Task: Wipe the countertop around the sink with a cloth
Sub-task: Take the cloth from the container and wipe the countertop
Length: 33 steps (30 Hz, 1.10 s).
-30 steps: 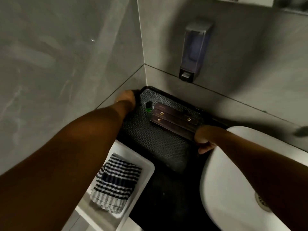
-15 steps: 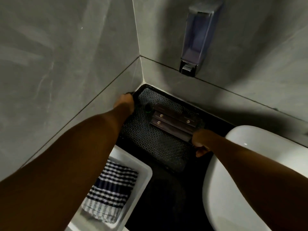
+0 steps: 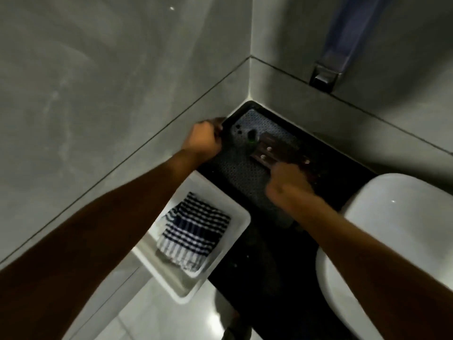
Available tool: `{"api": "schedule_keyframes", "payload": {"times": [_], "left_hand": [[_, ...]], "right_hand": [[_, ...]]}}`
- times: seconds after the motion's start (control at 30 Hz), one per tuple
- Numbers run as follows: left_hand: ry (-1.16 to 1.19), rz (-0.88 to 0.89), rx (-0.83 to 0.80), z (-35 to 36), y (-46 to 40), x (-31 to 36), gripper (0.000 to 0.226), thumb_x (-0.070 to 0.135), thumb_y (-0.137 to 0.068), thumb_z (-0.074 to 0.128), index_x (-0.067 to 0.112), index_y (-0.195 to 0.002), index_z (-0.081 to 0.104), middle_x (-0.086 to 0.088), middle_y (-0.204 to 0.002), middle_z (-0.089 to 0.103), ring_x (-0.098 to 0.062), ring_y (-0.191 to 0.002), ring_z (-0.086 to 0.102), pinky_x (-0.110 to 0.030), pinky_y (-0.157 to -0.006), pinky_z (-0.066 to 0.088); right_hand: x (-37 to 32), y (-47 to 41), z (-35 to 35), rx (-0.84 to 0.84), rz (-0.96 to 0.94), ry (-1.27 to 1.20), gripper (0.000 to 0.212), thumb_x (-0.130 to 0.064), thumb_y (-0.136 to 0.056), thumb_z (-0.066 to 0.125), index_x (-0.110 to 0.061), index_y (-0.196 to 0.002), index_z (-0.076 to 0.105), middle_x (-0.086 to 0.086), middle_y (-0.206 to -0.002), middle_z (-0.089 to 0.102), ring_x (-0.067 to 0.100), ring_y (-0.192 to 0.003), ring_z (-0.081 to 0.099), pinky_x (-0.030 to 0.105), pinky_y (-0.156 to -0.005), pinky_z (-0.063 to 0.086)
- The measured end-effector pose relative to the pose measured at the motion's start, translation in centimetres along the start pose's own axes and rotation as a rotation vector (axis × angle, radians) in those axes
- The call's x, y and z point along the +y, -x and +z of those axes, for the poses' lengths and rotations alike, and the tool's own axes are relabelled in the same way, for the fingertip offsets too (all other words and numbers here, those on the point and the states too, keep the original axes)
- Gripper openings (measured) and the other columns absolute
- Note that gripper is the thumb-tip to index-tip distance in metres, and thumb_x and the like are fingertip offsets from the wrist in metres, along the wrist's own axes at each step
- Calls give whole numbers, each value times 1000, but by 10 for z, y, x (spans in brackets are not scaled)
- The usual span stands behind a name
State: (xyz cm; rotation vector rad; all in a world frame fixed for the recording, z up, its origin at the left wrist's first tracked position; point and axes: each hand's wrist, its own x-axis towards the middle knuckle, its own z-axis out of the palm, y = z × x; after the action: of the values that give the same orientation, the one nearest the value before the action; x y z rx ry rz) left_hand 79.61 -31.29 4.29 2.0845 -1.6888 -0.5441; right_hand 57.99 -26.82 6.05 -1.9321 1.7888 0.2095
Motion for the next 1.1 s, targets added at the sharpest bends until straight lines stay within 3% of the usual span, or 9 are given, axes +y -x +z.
{"api": "schedule_keyframes", "payload": {"times": [0.13,0.27,0.4,0.47,0.53,0.73,0.83,0.97,1.1], "left_hand": [[-94,-23,-118,-18,75,-43,29,23,-78,54,10,-94,75,-11,-98,76,-27,-95,71,-32,-89,55],[-297,-256,-474,-9,116,-80,66,36,-69,69,9,-128,56,-14,-129,57,-30,-120,56,-33,-99,47],[-255,-357,-449,11,126,-99,87,42,-64,79,6,-134,43,-16,-129,48,-33,-119,53,-36,-97,47],[-182,-384,-459,15,122,-98,89,32,-65,83,5,-139,40,-14,-134,50,-30,-120,54,-34,-96,47],[-156,-382,-497,17,119,-98,68,27,-68,80,7,-128,54,-13,-128,59,-27,-113,58,-29,-87,48],[298,-390,-378,7,132,-102,18,9,-71,70,16,-87,76,4,-88,76,-22,-94,69,-25,-78,56],[549,-252,-361,-8,142,-67,38,-17,-78,63,18,-82,78,10,-80,78,-11,-86,72,-16,-70,56],[591,-142,-427,-41,144,-35,38,-2,-71,66,10,-105,76,-12,-109,75,-28,-108,68,-43,-99,52],[719,4,-514,-44,152,91,37,2,-60,73,21,-92,79,1,-97,78,-12,-91,73,-22,-81,58]], "right_hand": [[-70,36,54,-221,-256,-47,16,-21,-89,54,-11,-101,59,14,-105,63,33,-101,63,36,-78,51],[-95,47,103,-176,-281,166,44,-24,-90,54,-7,-130,49,14,-134,53,30,-122,53,41,-97,46],[-101,36,128,-231,-70,232,75,-34,-80,64,-3,-142,35,19,-140,46,37,-125,49,51,-98,45],[-101,34,128,-227,4,58,57,-29,-82,62,-4,-132,48,15,-130,56,35,-117,55,47,-96,47],[-99,28,124,-244,-79,-136,35,-19,-89,54,-1,-118,59,17,-120,63,36,-109,60,36,-88,49],[-101,39,103,-308,-170,-410,29,-21,-80,61,-3,-101,68,18,-103,69,36,-101,66,33,-74,48],[-73,59,69,-242,-162,-527,32,-34,-73,66,-11,-96,69,13,-93,69,31,-99,68,28,-72,48],[-47,84,17,-204,-185,-605,27,-28,-74,69,-10,-94,70,9,-88,67,29,-92,68,26,-67,42],[45,134,-51,52,-155,-819,11,-22,-73,75,-15,-74,67,3,-70,65,19,-66,63,27,-59,46]]}}
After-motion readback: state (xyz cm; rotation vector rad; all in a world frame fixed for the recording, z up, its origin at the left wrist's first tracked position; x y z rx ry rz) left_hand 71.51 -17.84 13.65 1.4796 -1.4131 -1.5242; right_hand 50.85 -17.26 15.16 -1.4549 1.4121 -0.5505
